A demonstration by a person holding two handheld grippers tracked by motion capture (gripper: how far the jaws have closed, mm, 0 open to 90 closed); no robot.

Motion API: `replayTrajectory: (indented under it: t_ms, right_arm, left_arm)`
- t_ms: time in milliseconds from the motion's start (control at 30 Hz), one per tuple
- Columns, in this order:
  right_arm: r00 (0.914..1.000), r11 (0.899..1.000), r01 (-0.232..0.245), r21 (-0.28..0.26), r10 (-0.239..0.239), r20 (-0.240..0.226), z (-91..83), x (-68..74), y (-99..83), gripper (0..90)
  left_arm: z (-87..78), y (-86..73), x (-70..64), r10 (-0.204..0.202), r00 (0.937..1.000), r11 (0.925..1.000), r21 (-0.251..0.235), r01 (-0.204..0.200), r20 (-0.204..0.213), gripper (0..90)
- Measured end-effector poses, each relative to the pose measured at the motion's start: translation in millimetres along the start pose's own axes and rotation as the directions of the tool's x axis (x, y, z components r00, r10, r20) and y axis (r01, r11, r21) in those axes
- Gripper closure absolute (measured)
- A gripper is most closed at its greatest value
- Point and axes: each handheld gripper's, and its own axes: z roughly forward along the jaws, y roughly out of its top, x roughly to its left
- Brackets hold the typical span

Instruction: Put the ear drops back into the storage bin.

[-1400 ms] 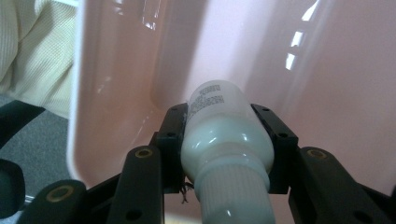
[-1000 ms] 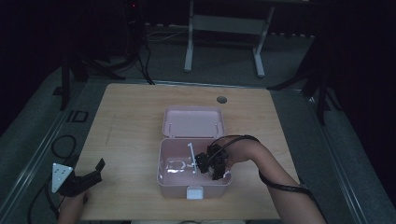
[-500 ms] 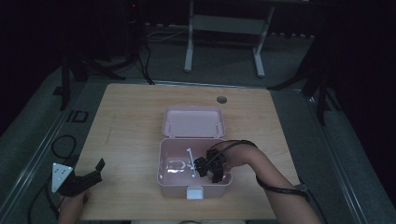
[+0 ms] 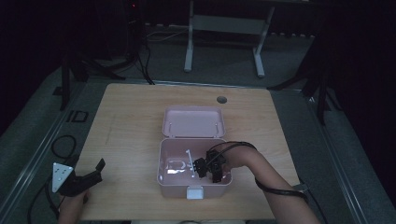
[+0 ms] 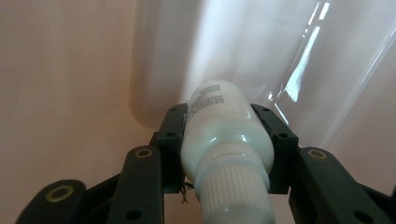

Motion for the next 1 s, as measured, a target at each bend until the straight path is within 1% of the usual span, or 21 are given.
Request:
replayTrajectory:
  t_ms: [67,267,333,367,400,533,567,600,633,667,700,733,767,900,1000]
  right_arm:
    - [1.0,1.0,-0.003,0.018,0.003,0.003,1.2,-0.4,1.4,59.0]
    - [0.9999,1.0,-0.014,0.025,0.014,-0.007,1.0,-0.9,1.9,58.2]
    - [0.9998,1.0,-0.019,0.015,0.019,-0.005,0.3,-1.1,2.2,57.2]
    - [0.9996,1.0,-0.022,0.009,0.022,-0.017,-0.1,-1.2,2.1,56.8]
    - [0.9996,1.0,-0.022,0.009,0.022,-0.017,-0.1,-1.2,2.1,56.8]
    - [0.9997,1.0,-0.025,0.003,0.025,-0.009,-2.0,-1.1,0.8,56.2]
    - [0.9994,0.999,-0.033,-0.007,0.033,-0.007,-5.9,-1.2,-1.5,56.2]
    - [0.9994,0.999,-0.033,-0.007,0.033,-0.007,-5.9,-1.2,-1.5,56.2]
    - [0.9994,0.999,-0.035,-0.025,0.035,-0.005,-10.7,-1.6,-3.4,56.1]
    - [0.9994,0.999,-0.035,-0.025,0.035,-0.005,-10.7,-1.6,-3.4,56.1]
    - [0.9995,0.999,-0.031,-0.031,0.031,0.008,-17.9,-1.2,-5.5,55.5]
    - [0.9995,0.999,-0.031,-0.031,0.031,0.008,-17.9,-1.2,-5.5,55.5]
    - [0.999,0.998,-0.037,-0.042,0.038,0.025,-25.9,-1.6,-7.8,54.9]
    - [0.9976,0.995,-0.045,-0.088,0.05,0.049,-45.7,-2.0,-15.1,54.4]
    - [0.9967,0.992,-0.048,-0.117,0.055,0.06,-59.7,0.7,-20.5,53.5]
  left_arm:
    - [0.1,0.0,0.0,0.0,1.0,1.0,0.001,0.0,0.001,0.5]
    - [0.3,0.1,-0.2,0.001,1.0,1.0,0.002,-0.001,0.003,0.5]
    - [0.2,0.1,-0.2,0.002,1.0,1.0,0.002,-0.002,0.004,0.4]
    - [0.1,0.1,-0.3,0.002,1.0,1.0,0.001,-0.002,0.004,0.4]
    - [0.1,0.1,-0.3,0.002,1.0,1.0,0.001,-0.002,0.004,0.4]
    - [0.1,0.1,-0.3,0.003,1.0,1.0,0.001,-0.003,0.004,0.4]
    - [0.2,0.1,-0.3,0.002,1.0,1.0,0.002,-0.002,0.003,0.4]
    - [0.2,0.1,-0.3,0.002,1.0,1.0,0.002,-0.002,0.003,0.4]
    - [0.3,0.1,-0.3,0.002,1.0,1.0,0.002,-0.002,0.002,0.4]
    - [0.3,0.1,-0.3,0.002,1.0,1.0,0.002,-0.002,0.002,0.4]
    - [0.3,0.1,-0.3,0.001,1.0,1.0,0.002,-0.001,0.002,0.5]
    - [0.3,0.1,-0.3,0.001,1.0,1.0,0.002,-0.001,0.002,0.4]
    - [0.3,0.1,-0.2,0.001,1.0,1.0,0.003,-0.001,0.001,0.4]
    - [0.3,0.1,-0.1,0.001,1.0,1.0,0.002,-0.001,0.002,0.4]
    - [0.3,0.1,-0.1,0.001,1.0,1.0,0.003,-0.001,0.002,0.4]
